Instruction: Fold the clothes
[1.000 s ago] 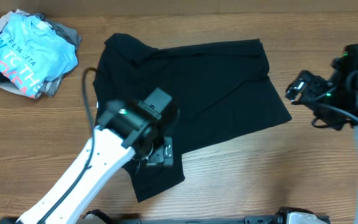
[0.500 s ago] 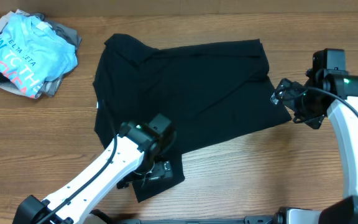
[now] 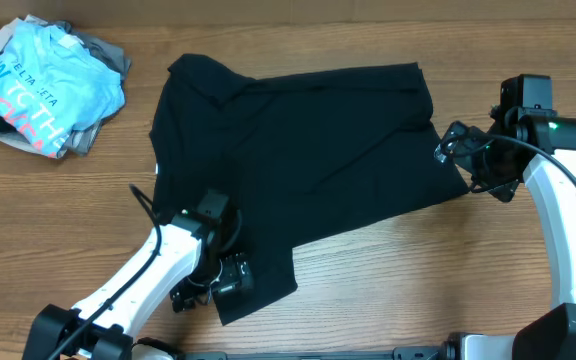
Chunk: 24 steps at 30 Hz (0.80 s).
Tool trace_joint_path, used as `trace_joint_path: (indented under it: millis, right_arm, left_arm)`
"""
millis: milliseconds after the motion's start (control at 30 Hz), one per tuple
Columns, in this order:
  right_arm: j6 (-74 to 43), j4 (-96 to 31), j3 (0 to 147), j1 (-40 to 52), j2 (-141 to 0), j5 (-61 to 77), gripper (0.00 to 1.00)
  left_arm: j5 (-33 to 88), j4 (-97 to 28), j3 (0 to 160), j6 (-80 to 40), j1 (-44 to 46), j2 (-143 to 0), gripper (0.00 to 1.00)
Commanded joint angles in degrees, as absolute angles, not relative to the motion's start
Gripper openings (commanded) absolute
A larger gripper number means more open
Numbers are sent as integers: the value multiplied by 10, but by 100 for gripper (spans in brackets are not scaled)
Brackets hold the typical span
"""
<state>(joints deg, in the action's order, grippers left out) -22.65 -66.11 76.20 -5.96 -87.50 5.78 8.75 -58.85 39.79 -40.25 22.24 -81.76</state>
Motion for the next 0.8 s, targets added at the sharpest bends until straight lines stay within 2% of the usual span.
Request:
trace_joint_path:
  millis: [0, 300, 433, 700, 767]
  right_arm:
    - [-227, -656, 761, -58, -875, 61, 100]
    - [-227, -651, 761, -58, -876, 61, 100]
    - [-227, -652, 761, -58, -876, 61, 100]
    - [-227, -644, 761, -58, -877, 61, 100]
    - [-227, -639, 761, -58, -880, 60, 100]
  left_arm:
    - [125, -550, 362, -386, 218, -816, 100]
    - [136, -505, 339, -385, 218, -823, 98]
    - [137, -505, 339, -386, 218, -828, 91]
    - [151, -509, 339, -385, 218, -834, 44]
    - [151, -509, 339, -385, 218, -834, 25]
